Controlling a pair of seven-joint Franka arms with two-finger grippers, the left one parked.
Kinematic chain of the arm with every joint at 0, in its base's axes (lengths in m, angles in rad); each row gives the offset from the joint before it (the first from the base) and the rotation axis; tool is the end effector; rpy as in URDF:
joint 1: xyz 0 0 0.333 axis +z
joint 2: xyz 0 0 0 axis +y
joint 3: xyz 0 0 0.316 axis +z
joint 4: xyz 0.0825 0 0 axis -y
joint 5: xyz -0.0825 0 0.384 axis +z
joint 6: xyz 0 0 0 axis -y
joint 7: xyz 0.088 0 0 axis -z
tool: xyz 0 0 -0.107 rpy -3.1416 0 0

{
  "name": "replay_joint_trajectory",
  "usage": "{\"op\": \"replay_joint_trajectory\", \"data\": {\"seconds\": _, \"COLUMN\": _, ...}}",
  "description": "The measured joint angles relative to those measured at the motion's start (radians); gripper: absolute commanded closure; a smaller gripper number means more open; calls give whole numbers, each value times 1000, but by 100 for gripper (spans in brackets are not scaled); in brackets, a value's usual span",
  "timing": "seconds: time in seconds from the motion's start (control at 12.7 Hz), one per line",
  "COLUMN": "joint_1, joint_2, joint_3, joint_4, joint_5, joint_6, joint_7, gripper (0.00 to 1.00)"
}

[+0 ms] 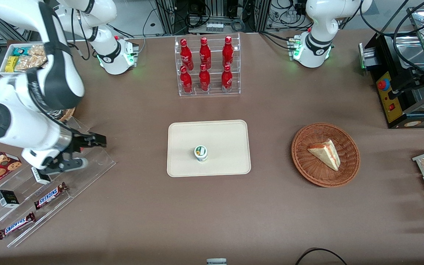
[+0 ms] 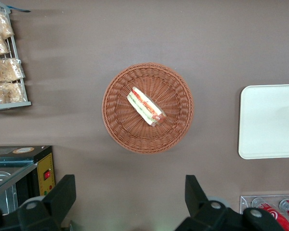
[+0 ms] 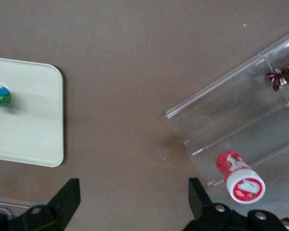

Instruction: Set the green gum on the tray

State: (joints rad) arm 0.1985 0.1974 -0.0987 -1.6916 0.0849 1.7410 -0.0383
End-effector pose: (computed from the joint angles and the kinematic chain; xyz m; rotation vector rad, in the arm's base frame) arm 0.6005 0.0716 0.4668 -3.0693 -0.1814 0.2291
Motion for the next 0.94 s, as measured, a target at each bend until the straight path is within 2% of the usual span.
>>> {"op": "replay_joint_trajectory", "data": {"seconds": 0.39, "joint_1": -81, "joint_2": -148, "joint_3": 15, "joint_4": -121, "joint_5": -6, "joint_6": -17, "joint_7": -68, "gripper": 0}}
{"op": "replay_joint_trajectory", "data": {"seconds": 0.94, "joint_1": -165, "joint_2": -306, "joint_3": 16, "joint_4": -136, "joint_5": -31, "joint_6": -167, "joint_7": -71, "gripper": 0}}
